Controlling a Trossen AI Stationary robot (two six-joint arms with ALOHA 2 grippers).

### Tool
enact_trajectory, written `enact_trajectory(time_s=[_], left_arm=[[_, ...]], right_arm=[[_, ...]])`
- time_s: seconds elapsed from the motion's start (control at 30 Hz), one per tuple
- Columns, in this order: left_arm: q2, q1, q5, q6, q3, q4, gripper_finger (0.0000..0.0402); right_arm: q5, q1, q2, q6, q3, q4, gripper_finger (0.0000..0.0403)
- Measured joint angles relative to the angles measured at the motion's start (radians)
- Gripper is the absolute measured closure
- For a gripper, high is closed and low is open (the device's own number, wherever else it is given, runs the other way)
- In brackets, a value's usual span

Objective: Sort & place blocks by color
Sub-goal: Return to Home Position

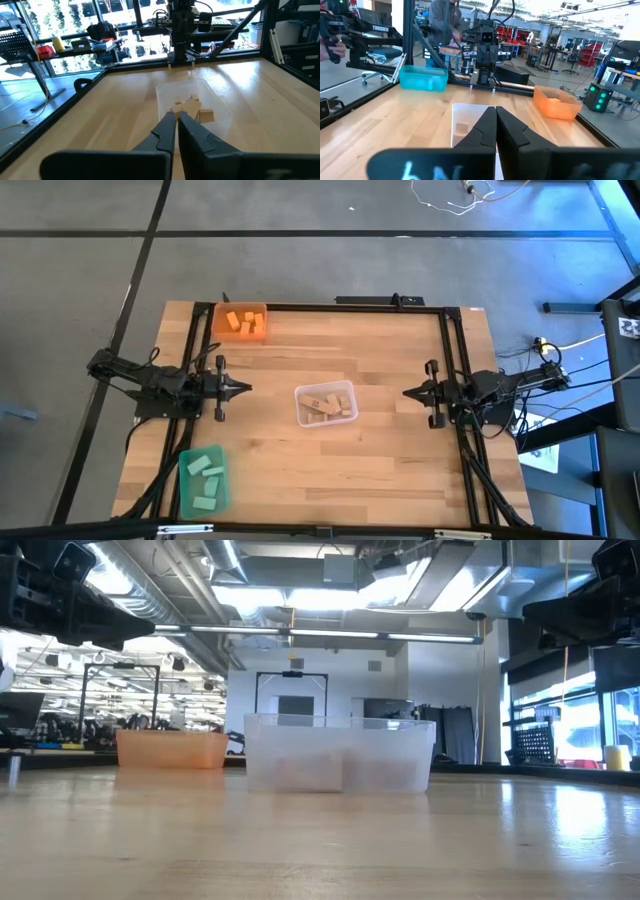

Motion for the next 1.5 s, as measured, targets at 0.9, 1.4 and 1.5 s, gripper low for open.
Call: enact_trajectory(time_s=[0.9, 1.4, 1.5], left_arm=[[0.000, 0.000, 0.000, -0.001, 0.000, -0.001, 0.0396], [0.000, 0.000, 0.000, -0.001, 0.000, -0.001, 0.0378], [0.000, 0.000, 0.000, -0.001, 0.000, -0.001, 0.0382]], right_arm=[[-0.256, 0.000, 0.057, 0.004, 0.001, -0.041, 0.0403], [-0.255, 0.000, 0.056, 0.001, 0.001, -0.039, 0.0402], [-0.256, 0.000, 0.056, 0.001, 0.001, -0.039, 0.0402]])
